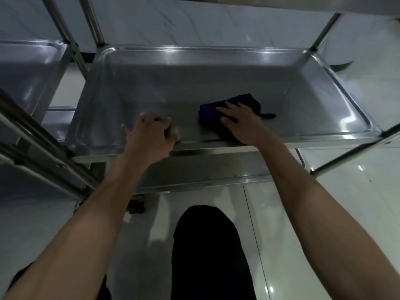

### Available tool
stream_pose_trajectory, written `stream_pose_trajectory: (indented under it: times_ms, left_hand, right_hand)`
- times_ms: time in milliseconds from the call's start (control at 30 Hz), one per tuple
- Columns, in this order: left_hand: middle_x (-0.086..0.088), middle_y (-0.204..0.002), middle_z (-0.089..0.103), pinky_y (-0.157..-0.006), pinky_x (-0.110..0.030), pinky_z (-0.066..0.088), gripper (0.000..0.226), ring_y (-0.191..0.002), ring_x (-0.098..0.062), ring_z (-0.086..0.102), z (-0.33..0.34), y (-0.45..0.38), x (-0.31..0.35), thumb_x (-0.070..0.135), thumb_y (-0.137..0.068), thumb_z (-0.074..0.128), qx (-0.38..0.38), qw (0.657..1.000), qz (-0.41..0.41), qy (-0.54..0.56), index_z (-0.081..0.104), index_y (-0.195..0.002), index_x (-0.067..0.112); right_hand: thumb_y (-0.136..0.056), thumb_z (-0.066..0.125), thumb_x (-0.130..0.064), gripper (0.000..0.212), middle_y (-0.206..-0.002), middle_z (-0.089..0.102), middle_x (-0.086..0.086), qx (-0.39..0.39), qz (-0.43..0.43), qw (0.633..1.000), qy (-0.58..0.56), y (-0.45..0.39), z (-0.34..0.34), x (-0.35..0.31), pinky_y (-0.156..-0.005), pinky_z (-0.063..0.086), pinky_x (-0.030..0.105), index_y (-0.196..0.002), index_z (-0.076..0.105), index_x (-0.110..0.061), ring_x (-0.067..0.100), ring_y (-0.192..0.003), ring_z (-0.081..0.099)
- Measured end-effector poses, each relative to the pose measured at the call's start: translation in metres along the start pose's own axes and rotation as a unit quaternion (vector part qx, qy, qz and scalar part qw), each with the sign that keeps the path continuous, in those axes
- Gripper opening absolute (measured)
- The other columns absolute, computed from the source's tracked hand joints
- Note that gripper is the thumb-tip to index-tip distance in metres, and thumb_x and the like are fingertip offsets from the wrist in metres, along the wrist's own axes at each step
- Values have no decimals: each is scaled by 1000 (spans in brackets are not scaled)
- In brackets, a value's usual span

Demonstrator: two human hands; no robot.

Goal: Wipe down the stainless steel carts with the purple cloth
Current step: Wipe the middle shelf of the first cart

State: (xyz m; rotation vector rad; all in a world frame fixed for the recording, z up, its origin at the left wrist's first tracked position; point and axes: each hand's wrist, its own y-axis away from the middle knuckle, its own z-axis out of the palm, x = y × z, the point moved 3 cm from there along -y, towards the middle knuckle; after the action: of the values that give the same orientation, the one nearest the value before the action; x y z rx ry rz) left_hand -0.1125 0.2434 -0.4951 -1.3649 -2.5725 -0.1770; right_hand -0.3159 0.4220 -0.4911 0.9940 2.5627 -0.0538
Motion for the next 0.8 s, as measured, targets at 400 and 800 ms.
stream_pose_trajectory:
  times_ms: [400,800]
  left_hand:
    - [-12,-139,50,-108,-69,30,33,-130,-36,45,-3,17,35,36,-99,50,31,997,60,-23,60,-125,19]
    - [-8,-149,41,-119,-61,18,50,-149,-34,23,21,50,51,40,-97,51,20,985,170,-4,45,-143,22]
  right_hand:
    - [-107,30,-45,44,-164,21,-13,44,59,997,39,58,16,-32,-120,11,50,-150,35,-44,17,-153,6]
    - [-107,21,-48,47,-166,13,-10,41,136,989,44,59,25,-40,-122,4,55,-154,25,-44,23,-154,0]
